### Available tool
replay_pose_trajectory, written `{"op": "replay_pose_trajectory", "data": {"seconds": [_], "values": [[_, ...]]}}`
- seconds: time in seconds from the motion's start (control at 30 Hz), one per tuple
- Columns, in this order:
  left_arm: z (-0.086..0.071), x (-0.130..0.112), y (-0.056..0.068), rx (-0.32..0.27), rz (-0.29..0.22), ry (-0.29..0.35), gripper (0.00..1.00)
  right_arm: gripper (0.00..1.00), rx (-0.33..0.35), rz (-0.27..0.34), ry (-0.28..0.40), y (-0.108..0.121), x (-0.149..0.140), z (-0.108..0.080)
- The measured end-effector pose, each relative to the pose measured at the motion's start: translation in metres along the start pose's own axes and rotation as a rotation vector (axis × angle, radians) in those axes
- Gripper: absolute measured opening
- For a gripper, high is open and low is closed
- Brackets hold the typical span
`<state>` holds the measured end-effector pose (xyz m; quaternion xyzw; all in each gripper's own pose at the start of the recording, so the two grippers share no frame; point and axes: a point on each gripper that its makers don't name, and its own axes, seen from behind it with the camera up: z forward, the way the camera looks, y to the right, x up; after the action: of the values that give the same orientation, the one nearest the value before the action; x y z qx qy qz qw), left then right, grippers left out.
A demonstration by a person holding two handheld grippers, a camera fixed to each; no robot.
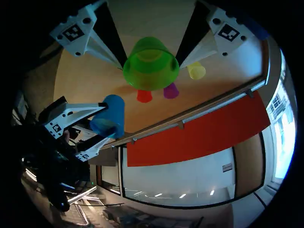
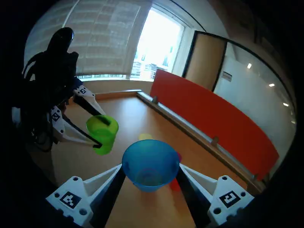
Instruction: Pour water
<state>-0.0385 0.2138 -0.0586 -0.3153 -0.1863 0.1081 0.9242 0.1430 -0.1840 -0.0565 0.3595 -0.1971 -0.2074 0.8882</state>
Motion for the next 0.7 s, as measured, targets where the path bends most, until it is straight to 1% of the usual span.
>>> {"op": "replay_pose_trajectory", "data": {"seconds": [0.1,0.3,0.6,0.7], "values": [[0.006,-0.007,-0.007,0.012,-0.017,-0.002,0.86,0.9,-0.002,0.029,-0.013,0.0,-0.01,0.006],[0.016,-0.02,-0.019,0.035,-0.03,-0.002,0.86,0.9,-0.005,0.081,-0.033,-0.001,-0.029,0.019],[0.032,-0.045,-0.037,0.078,-0.067,-0.015,0.86,0.9,0.0,0.143,-0.057,-0.003,-0.053,0.04],[0.038,-0.055,-0.041,0.086,-0.081,-0.021,0.86,0.9,0.004,0.162,-0.063,-0.005,-0.062,0.047]]}}
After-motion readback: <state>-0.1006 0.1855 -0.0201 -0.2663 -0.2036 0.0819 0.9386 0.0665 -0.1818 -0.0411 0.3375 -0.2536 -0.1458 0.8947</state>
